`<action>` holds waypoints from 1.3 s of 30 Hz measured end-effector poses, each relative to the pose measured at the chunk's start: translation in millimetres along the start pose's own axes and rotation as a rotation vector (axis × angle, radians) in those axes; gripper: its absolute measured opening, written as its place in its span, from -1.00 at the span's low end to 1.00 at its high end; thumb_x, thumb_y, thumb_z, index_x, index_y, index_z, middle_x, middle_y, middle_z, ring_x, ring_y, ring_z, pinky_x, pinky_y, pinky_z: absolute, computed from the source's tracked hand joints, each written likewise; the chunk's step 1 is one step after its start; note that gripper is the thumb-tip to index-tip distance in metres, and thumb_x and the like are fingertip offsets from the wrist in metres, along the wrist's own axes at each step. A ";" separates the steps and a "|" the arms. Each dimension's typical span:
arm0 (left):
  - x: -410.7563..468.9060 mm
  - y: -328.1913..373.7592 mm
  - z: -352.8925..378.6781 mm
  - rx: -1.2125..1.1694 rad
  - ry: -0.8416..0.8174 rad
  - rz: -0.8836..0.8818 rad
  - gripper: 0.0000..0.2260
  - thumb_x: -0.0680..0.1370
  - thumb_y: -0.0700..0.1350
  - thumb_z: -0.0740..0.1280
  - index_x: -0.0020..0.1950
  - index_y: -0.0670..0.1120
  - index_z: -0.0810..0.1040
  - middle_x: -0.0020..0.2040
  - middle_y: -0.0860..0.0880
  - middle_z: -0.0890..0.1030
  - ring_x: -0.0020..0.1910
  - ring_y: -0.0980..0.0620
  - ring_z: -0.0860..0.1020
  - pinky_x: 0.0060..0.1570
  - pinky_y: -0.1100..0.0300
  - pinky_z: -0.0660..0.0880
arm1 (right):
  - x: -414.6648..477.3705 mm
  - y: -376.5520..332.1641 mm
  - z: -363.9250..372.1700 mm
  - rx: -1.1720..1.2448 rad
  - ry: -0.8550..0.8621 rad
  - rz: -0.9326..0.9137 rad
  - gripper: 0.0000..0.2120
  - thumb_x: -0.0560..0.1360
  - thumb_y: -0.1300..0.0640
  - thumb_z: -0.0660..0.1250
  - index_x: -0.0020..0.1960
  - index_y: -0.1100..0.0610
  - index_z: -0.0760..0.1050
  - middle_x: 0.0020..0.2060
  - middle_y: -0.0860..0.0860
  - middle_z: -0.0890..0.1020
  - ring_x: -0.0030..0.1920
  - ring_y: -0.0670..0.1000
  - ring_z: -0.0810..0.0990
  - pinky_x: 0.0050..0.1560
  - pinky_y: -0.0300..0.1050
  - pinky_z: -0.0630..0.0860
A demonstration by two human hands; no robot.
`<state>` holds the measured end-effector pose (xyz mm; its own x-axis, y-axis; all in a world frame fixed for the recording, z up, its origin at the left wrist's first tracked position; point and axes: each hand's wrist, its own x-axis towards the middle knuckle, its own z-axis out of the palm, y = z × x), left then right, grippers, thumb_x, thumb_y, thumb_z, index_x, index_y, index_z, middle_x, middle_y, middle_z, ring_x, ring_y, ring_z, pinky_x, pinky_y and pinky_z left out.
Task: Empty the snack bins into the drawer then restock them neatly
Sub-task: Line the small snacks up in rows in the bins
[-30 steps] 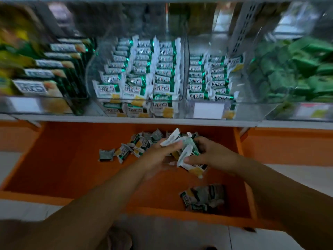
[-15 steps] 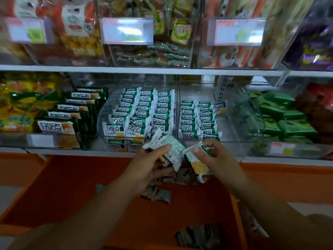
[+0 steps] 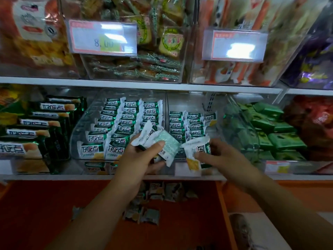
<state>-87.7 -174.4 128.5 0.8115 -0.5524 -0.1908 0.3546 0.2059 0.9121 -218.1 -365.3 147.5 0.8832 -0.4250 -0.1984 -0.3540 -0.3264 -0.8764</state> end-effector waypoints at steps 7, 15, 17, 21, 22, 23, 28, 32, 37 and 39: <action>9.5 19.6 -3.9 -0.019 0.045 0.115 -0.60 0.29 -0.01 0.51 0.04 0.28 0.49 0.11 0.19 0.58 -0.10 0.17 0.67 -0.05 0.05 0.63 | 104.5 -16.4 -87.9 -0.759 0.258 -0.108 -0.87 0.51 0.04 0.40 -0.16 0.06 0.53 -0.26 0.04 0.58 -0.18 0.11 0.55 -0.18 -0.12 0.42; 16.0 18.0 -4.6 -0.017 0.068 0.075 -0.62 0.24 -0.03 0.49 -0.10 0.34 0.46 -0.10 0.25 0.57 -0.18 0.13 0.66 -0.10 0.06 0.62 | 195.7 1.1 -89.0 -1.177 0.087 0.093 -0.63 0.50 0.06 0.40 0.28 0.10 0.50 0.23 0.12 0.57 0.16 0.14 0.57 0.20 -0.02 0.51; 18.7 16.7 -6.3 -0.015 0.067 0.051 -0.61 0.22 -0.04 0.48 -0.11 0.34 0.46 -0.15 0.29 0.56 -0.22 0.15 0.65 -0.10 0.05 0.62 | 204.9 11.1 -86.4 -1.176 0.072 0.067 -0.59 0.50 0.08 0.42 0.33 0.05 0.48 0.29 0.08 0.54 0.21 0.12 0.55 0.25 -0.05 0.49; 21.2 18.8 -5.3 -0.004 0.071 0.013 -0.68 0.22 -0.08 0.44 -0.28 0.35 0.47 -0.40 0.34 0.58 -0.28 0.16 0.62 -0.08 0.03 0.58 | 216.2 26.0 -83.7 -1.279 0.057 0.013 -0.57 0.49 0.01 0.41 0.34 -0.01 0.47 0.26 0.08 0.54 0.21 0.13 0.53 0.21 -0.10 0.47; 21.1 19.3 -5.9 0.004 0.073 0.010 -0.70 0.22 -0.07 0.44 -0.33 0.35 0.50 -0.43 0.35 0.57 -0.31 0.16 0.62 -0.09 0.03 0.58 | 217.1 28.4 -82.5 -1.303 0.054 0.003 -0.58 0.49 -0.02 0.42 0.33 -0.03 0.48 0.23 0.10 0.53 0.19 0.15 0.53 0.22 -0.04 0.48; 21.8 19.5 -6.8 0.010 0.076 0.008 -0.71 0.20 -0.06 0.45 -0.35 0.36 0.51 -0.42 0.35 0.57 -0.31 0.17 0.63 -0.09 0.02 0.58 | 216.8 30.2 -81.8 -1.320 0.062 -0.008 -0.59 0.48 -0.03 0.42 0.31 -0.04 0.49 0.19 0.10 0.50 0.18 0.16 0.52 0.22 0.03 0.49; 25.1 16.1 -15.2 -0.003 0.064 0.016 -0.58 0.08 0.01 0.51 -0.17 0.40 0.54 -0.08 0.24 0.62 0.05 0.01 0.61 -0.08 0.01 0.62 | 219.1 35.2 -82.6 -1.257 0.151 -0.040 -0.50 0.38 0.03 0.51 0.27 0.00 0.43 0.19 0.09 0.43 0.17 0.16 0.49 0.18 0.09 0.49; 24.9 15.7 -15.7 0.024 0.056 0.018 -0.65 0.12 0.00 0.49 -0.24 0.42 0.57 -0.22 0.30 0.64 0.05 -0.03 0.63 -0.05 -0.04 0.62 | 223.6 40.0 -80.5 -1.248 0.148 0.004 -0.48 0.44 -0.03 0.45 0.33 0.06 0.39 0.20 0.09 0.51 0.16 0.16 0.54 0.17 0.10 0.51; 23.1 13.2 -17.6 0.025 0.037 0.034 -0.54 0.19 0.00 0.53 0.04 0.29 0.56 -0.07 0.23 0.68 -0.10 0.14 0.69 -0.07 0.06 0.64 | 197.9 27.2 -70.3 -1.142 0.211 -0.044 -0.46 0.48 0.00 0.42 0.39 0.07 0.35 0.30 0.17 0.43 0.25 0.20 0.45 0.30 0.03 0.39; 18.1 15.0 -17.1 0.033 0.015 0.026 -0.42 0.16 0.02 0.55 0.16 0.23 0.54 0.02 0.18 0.67 -0.07 0.11 0.69 -0.07 0.06 0.64 | 160.3 14.4 -53.4 -0.866 0.253 -0.173 -0.57 0.51 0.08 0.40 0.34 0.06 0.42 0.25 0.12 0.49 0.17 0.11 0.53 0.17 -0.15 0.43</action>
<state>-59.9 -167.6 132.6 0.8269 -0.5353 -0.1724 0.3185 0.1932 0.9280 -98.1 -483.2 126.5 0.8878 -0.4501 0.0961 -0.4203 -0.8779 -0.2294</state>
